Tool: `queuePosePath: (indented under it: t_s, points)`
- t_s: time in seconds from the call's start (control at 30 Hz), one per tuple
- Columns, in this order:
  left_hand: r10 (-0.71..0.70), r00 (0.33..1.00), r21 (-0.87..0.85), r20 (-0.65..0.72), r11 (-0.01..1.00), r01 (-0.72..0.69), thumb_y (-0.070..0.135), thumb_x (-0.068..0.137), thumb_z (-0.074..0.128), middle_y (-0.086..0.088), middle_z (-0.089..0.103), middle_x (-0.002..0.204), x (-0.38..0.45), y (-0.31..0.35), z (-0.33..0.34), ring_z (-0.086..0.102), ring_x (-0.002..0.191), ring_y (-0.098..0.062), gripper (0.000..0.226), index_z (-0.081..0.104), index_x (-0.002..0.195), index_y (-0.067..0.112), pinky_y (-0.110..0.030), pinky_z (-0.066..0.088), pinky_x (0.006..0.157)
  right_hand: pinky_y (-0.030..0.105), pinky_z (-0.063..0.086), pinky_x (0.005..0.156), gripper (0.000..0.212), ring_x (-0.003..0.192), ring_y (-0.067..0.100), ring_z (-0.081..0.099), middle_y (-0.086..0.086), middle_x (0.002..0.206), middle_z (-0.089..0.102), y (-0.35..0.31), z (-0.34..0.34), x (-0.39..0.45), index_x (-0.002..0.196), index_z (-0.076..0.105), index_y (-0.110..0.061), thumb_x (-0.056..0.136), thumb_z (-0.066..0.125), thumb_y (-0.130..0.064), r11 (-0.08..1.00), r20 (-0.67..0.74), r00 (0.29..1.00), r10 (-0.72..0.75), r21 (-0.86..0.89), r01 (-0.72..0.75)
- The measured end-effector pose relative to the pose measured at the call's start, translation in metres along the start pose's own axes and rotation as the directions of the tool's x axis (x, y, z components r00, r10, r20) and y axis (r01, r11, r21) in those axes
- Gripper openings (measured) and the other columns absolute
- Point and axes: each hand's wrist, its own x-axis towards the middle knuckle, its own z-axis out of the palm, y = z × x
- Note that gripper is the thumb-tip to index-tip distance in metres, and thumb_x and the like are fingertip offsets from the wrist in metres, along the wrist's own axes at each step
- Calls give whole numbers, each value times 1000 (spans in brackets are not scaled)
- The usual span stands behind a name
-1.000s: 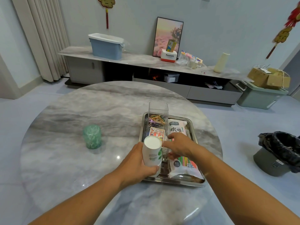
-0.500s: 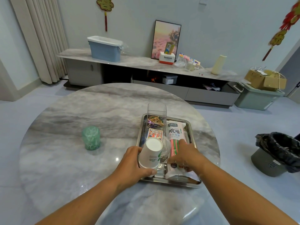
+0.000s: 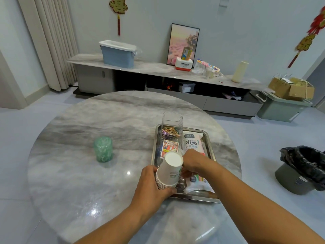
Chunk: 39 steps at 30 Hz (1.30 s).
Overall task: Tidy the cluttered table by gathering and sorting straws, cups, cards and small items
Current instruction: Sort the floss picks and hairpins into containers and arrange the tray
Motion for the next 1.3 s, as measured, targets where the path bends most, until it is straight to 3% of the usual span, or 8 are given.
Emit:
queuePosePath:
  t_s: [0.13,0.4,0.53,0.67,0.87,0.97,1.1,1.3]
  points:
    - [4,999,16,36,1000,-4,49,55,94,18,45,118,0,-1,-1,55,106,-1,81,41,115,35,-20,49,84,41,63,71,26,65,32,71,29,93,73,2,-5,-1,109,63,16,99,46,-2,994,30,999,31,105,-34]
    - [81,938,9,336,996,-89,45,69,64,24,19,157,3,-9,-32,18,147,0,99,10,151,52,-29,23,121,45,64,63,43,61,34,74,22,84,72,6,-17,11,107,55,2,103,44,-40,999,-168,985,-26,-27,22]
    - [114,948,47,296,990,-133,51,62,83,23,31,153,4,-8,-28,30,143,-1,112,17,153,48,-35,35,117,42,64,59,88,61,28,73,15,89,71,0,-14,15,113,58,-3,72,65,-81,996,-167,984,-56,-75,44]
    - [97,988,96,122,989,-109,70,54,85,24,51,132,6,-9,-12,50,123,-5,94,40,133,48,-33,47,101,38,62,51,68,54,28,70,17,82,70,-9,-8,23,96,63,-4,70,82,-64,997,-93,994,-56,-48,52]
    - [105,994,155,-8,983,-103,67,53,87,23,58,109,6,-10,2,55,105,-6,72,50,111,44,-33,52,86,49,63,74,67,90,33,71,18,93,70,-6,-10,32,116,66,1,76,84,-49,984,-168,970,-175,-75,164]
    - [115,993,178,-8,978,-112,76,49,81,26,56,113,4,-9,2,52,111,-6,80,48,115,47,-32,49,92,38,56,63,66,88,29,72,5,85,73,-5,-11,32,94,71,-12,66,79,-71,976,-208,956,-207,-105,189]
    - [157,987,266,-37,954,-141,94,49,65,26,48,132,2,-3,1,37,133,-4,100,38,134,48,-41,17,123,34,51,74,123,110,30,64,10,123,65,-21,-11,30,139,47,-4,51,78,-84,986,-137,984,-113,-140,93]
    - [135,990,275,-46,954,-118,77,64,65,29,57,116,9,9,1,45,123,4,66,45,119,47,-35,1,125,36,50,76,69,89,25,55,9,103,57,-51,-12,25,119,58,-2,83,73,-59,917,16,999,-30,-397,34]
